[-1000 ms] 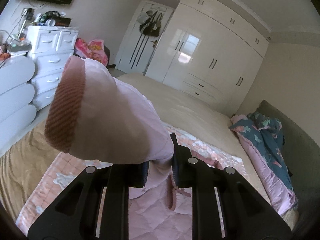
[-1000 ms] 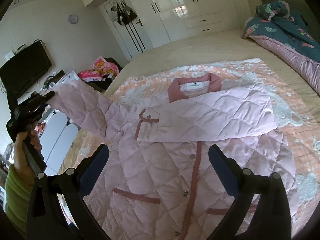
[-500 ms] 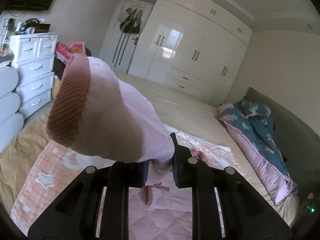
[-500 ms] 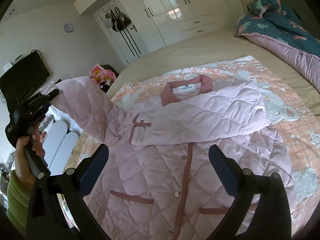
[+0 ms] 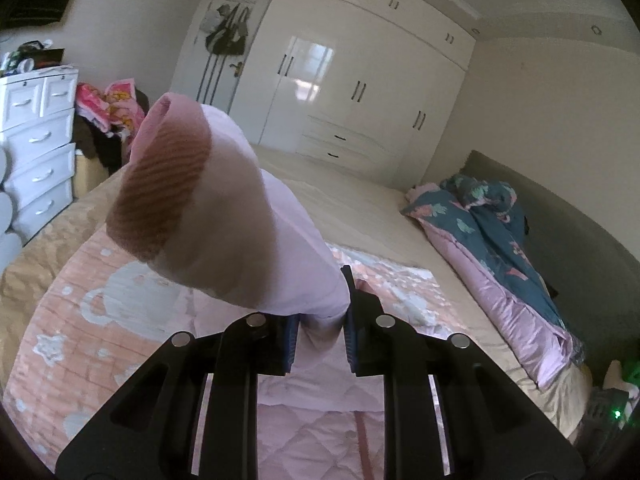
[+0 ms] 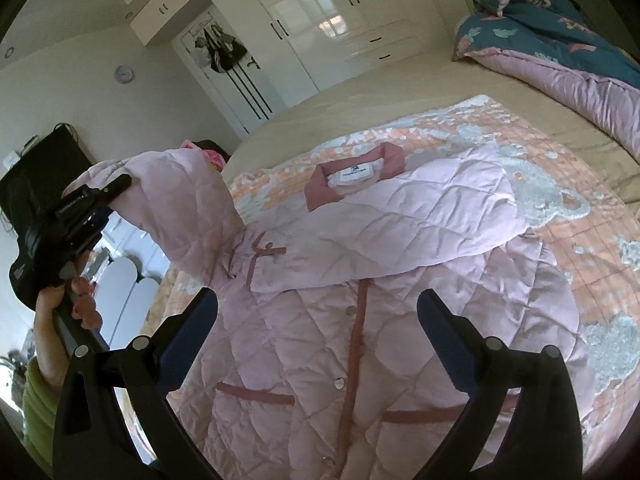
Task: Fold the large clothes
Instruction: 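Carry the held sleeve with the left tool across the jacket front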
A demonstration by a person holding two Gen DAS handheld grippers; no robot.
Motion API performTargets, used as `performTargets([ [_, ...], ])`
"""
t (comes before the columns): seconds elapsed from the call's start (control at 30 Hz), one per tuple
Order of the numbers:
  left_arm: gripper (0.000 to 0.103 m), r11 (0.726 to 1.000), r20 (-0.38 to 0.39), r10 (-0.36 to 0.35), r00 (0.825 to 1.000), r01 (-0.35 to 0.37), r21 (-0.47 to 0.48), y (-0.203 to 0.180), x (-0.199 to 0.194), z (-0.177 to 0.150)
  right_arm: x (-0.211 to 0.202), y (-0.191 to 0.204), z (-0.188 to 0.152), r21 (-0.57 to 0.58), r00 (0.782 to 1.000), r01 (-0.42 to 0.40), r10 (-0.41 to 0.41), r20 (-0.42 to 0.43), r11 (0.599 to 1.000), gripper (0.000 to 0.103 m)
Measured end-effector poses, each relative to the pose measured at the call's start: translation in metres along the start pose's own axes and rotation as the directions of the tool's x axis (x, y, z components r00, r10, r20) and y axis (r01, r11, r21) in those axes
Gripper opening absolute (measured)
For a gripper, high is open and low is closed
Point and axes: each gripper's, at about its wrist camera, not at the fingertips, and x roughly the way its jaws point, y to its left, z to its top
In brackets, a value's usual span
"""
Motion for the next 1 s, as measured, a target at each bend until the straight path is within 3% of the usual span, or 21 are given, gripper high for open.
performTargets([
  [0.17,0.011,0.999,-0.026,-0.02,0.999,0.021,0.031,-0.017,0.012,-0.01,-0.004,-0.021,0.002,0.037,0.999,0.029,-0.029,0.015,0.999,0.099],
  [0.4,0.011,0.998,-0.066,-0.047,0.997,0.051,0.046,-0.034,0.029,-0.027,-0.009,-0.038,0.003,-0.028,0.977,0.202,-0.2,0.07,0.979,0.099],
  [1.0,0.013,0.985,-0.212,-0.091,0.973,0.119,0.122,-0.065,0.068,-0.071,-0.011,-0.089,0.004,0.05,0.961,0.265,-0.269,0.07,0.963,0.099],
])
